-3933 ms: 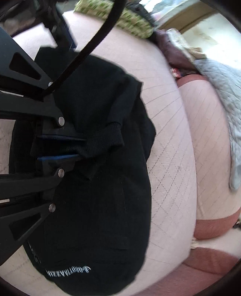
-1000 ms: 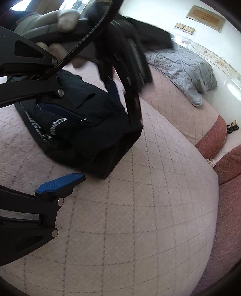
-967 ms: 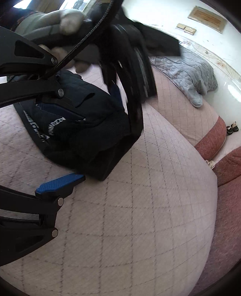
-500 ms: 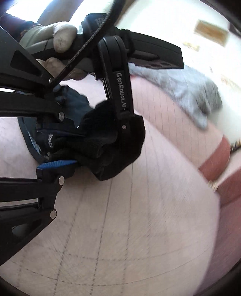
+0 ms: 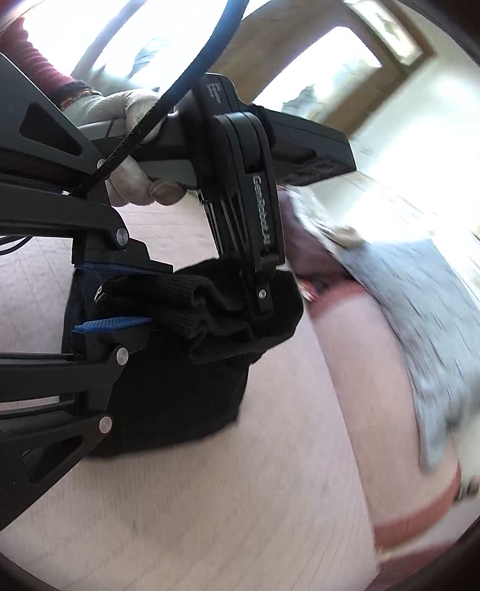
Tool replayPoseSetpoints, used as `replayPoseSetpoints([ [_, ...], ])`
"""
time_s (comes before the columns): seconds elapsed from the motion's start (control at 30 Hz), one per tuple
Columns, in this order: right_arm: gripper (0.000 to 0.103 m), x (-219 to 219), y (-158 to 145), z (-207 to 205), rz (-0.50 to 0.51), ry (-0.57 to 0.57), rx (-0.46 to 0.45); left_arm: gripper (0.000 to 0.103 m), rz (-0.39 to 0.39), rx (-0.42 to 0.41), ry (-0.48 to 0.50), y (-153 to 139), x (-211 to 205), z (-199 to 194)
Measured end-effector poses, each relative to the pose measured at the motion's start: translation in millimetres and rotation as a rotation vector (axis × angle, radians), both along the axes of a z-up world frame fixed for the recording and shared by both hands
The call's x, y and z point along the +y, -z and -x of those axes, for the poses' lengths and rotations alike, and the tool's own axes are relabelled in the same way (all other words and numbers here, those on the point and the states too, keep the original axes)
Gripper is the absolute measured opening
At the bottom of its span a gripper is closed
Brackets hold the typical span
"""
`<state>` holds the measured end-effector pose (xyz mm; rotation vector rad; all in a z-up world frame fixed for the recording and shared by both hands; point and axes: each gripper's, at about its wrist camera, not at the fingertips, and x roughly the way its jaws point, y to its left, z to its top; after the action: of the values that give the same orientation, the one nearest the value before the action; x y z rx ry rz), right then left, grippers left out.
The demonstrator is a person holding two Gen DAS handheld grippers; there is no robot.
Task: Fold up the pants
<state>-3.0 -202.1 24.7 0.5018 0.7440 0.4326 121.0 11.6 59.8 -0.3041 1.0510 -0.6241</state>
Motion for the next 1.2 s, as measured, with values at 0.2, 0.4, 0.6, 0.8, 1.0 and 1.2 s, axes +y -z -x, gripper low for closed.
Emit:
replayPoseSetpoints([
  [0.2, 0.022, 53, 42, -39, 0.124, -0.068, 0.105, 0.019, 0.041, 0.107, -0.120, 52, 52, -10],
  [0.4, 0.026, 66, 58, -52, 0.138, -0.095, 0.130, 0.043, 0.092, 0.177, -0.207, 65, 87, -5],
  [0.6, 0.053, 75, 53, -31, 0.166, -0.189, 0.084, 0.046, 0.147, 0.233, -0.257, 72, 113, 5],
  [0.8, 0.062, 69, 45, -10, 0.145, -0.281, 0.085, 0.049, 0.153, 0.221, -0.273, 62, 140, 10],
  [1.0, 0.062, 6, 26, 8, 0.083, -0.191, 0.041, 0.049, 0.205, 0.092, -0.210, 11, 114, 31],
  [1.2, 0.061, -32, 38, -19, 0.092, -0.027, 0.093, 0.052, 0.187, 0.133, -0.139, 41, 53, 18],
])
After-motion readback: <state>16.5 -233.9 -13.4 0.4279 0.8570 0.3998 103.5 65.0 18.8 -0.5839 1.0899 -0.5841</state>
